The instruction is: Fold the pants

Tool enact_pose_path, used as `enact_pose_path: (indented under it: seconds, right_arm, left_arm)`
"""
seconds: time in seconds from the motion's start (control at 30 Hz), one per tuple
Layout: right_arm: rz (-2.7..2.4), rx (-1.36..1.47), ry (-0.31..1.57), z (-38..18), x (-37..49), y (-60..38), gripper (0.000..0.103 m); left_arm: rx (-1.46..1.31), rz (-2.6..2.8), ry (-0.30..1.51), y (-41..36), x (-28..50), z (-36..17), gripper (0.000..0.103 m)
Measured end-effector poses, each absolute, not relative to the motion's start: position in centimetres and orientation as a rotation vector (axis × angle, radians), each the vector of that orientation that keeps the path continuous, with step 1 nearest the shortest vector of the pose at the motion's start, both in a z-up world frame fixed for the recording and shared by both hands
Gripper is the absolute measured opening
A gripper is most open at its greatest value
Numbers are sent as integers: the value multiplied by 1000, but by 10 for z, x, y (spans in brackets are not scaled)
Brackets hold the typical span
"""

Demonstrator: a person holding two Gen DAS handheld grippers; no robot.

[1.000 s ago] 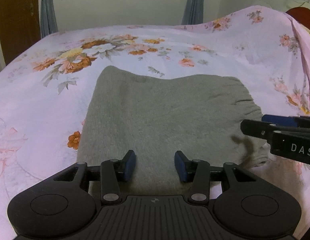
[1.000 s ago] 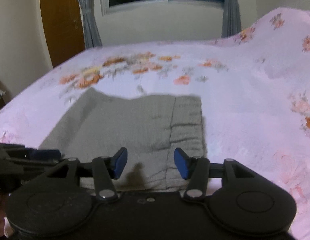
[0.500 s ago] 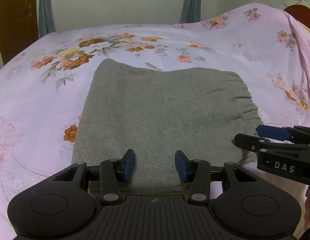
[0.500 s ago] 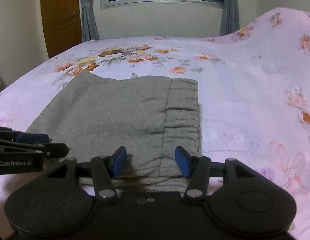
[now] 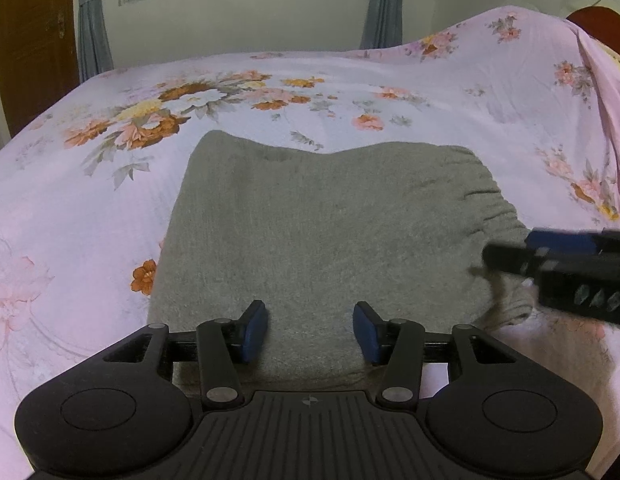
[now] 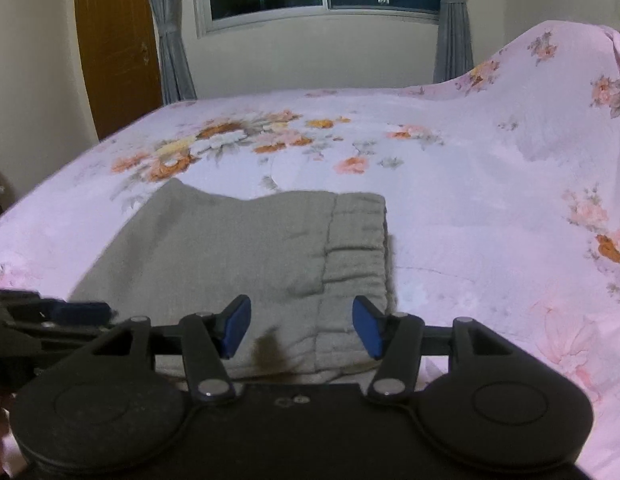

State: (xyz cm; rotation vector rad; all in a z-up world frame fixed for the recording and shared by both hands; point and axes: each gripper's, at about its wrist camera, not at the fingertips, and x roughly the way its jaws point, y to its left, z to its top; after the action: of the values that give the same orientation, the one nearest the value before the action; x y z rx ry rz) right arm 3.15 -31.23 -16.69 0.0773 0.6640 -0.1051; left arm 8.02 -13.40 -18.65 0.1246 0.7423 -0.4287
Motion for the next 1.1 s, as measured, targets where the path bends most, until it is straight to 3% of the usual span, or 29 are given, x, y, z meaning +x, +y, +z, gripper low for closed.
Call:
enact_pose_path:
  seconds: [0.3,0.37,0.43,1.1]
  right_arm:
    - [-96,92,668,-166,28,-315,58]
    - [-92,101,664,-163,28,-317,59]
    - [-88,107,662,-161,28,-320,60]
    - [-85,105,646,-154,33,-327,62]
  left_arm:
    - [110,-419,756,-132,85,-178,50]
    - [115,-416,753,-131,87,-175,56]
    - [113,-412,741,-129,88,-172,74]
    - [135,-399,737,-122,96,-173,74]
